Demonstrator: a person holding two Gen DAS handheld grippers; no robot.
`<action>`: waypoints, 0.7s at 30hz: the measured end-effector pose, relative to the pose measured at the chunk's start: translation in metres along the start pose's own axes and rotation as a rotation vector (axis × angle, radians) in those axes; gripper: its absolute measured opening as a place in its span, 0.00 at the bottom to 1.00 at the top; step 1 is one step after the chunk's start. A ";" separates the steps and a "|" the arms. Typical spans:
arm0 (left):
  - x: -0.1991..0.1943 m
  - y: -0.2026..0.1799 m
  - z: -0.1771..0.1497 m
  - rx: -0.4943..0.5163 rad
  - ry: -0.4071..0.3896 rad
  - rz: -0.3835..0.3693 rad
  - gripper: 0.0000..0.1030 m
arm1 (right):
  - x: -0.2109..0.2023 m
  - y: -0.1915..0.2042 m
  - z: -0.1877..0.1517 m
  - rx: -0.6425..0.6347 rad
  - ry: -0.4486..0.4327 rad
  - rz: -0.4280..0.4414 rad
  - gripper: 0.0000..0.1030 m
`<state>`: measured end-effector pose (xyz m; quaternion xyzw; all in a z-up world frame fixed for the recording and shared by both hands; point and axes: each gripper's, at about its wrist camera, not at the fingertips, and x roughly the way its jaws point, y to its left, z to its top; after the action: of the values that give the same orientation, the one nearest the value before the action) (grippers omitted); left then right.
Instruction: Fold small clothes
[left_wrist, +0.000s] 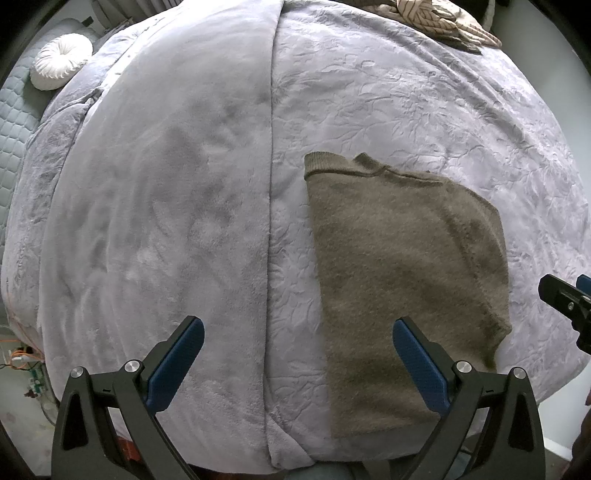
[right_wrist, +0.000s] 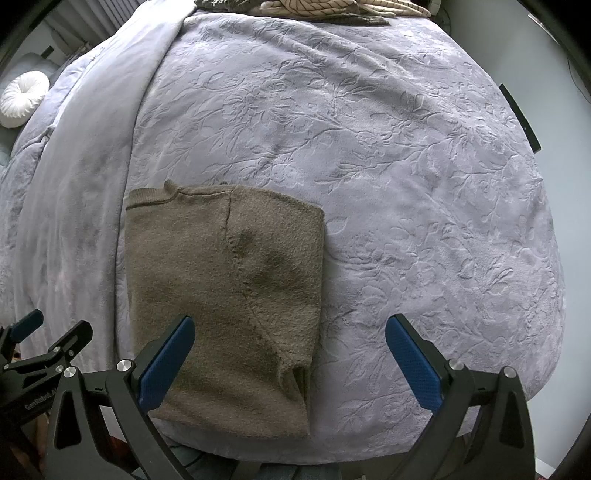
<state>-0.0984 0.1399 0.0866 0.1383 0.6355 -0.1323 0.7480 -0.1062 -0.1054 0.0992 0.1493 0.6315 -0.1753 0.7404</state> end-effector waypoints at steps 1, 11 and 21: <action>0.000 0.001 0.000 0.002 0.000 0.000 0.99 | 0.000 0.000 0.000 0.000 0.000 0.000 1.00; 0.001 -0.001 0.000 0.000 0.001 0.001 0.99 | 0.001 0.001 0.000 -0.001 0.000 0.000 1.00; 0.005 0.007 -0.002 -0.010 0.010 0.015 0.99 | 0.003 0.003 -0.001 -0.004 0.007 0.001 1.00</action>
<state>-0.0967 0.1473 0.0817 0.1400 0.6389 -0.1226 0.7464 -0.1053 -0.1028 0.0963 0.1489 0.6344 -0.1733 0.7384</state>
